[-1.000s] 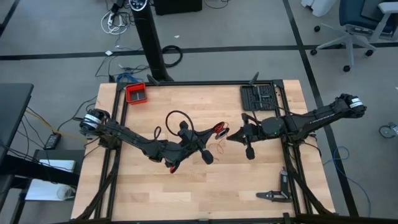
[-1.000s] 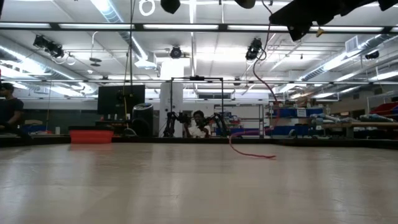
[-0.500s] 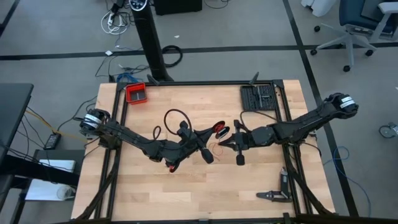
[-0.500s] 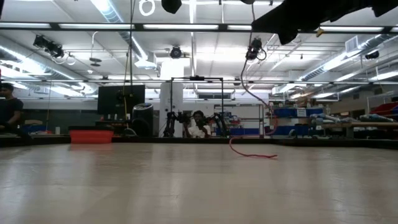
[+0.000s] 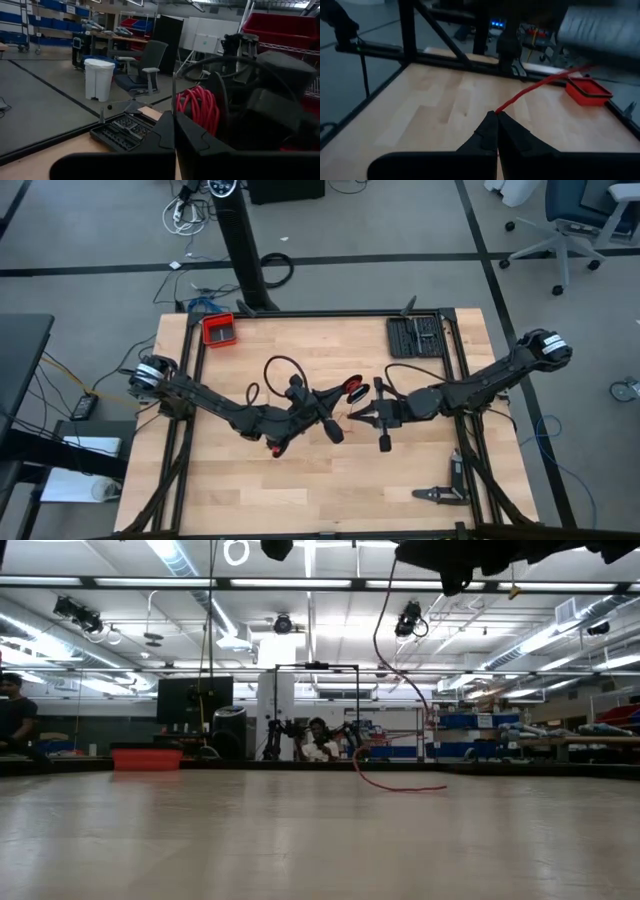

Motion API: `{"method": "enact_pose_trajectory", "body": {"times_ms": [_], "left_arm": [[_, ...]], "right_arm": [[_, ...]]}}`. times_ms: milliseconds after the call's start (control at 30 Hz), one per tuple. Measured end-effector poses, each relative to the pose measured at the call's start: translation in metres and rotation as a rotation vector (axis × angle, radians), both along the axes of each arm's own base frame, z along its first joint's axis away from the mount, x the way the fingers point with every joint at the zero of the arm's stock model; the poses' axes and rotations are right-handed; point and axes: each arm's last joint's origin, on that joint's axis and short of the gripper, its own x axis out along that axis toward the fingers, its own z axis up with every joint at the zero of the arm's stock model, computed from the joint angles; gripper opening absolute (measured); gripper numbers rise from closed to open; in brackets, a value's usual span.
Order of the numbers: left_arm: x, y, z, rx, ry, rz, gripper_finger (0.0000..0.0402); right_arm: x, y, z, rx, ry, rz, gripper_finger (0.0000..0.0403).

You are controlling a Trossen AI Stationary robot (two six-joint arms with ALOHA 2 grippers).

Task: Coil cords
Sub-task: Coil the red wire onto the spool

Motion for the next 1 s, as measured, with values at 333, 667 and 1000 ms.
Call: {"method": "enact_pose_trajectory", "body": {"times_ms": [333,667,1000], "left_arm": [[0.016,0.007,-0.031,0.039,0.096,0.051,0.0001],[0.019,0.004,-0.038,0.135,0.179,0.048,0.0001],[0.020,0.003,-0.041,0.131,0.324,-0.036,0.0001]], "right_arm": [[-0.001,0.007,0.011,0.016,-0.059,-0.006,0.0000],[-0.018,0.003,0.030,-0.048,-0.073,-0.105,0.0000],[-0.041,-0.006,0.049,-0.036,-0.099,-0.168,0.0000]]}}
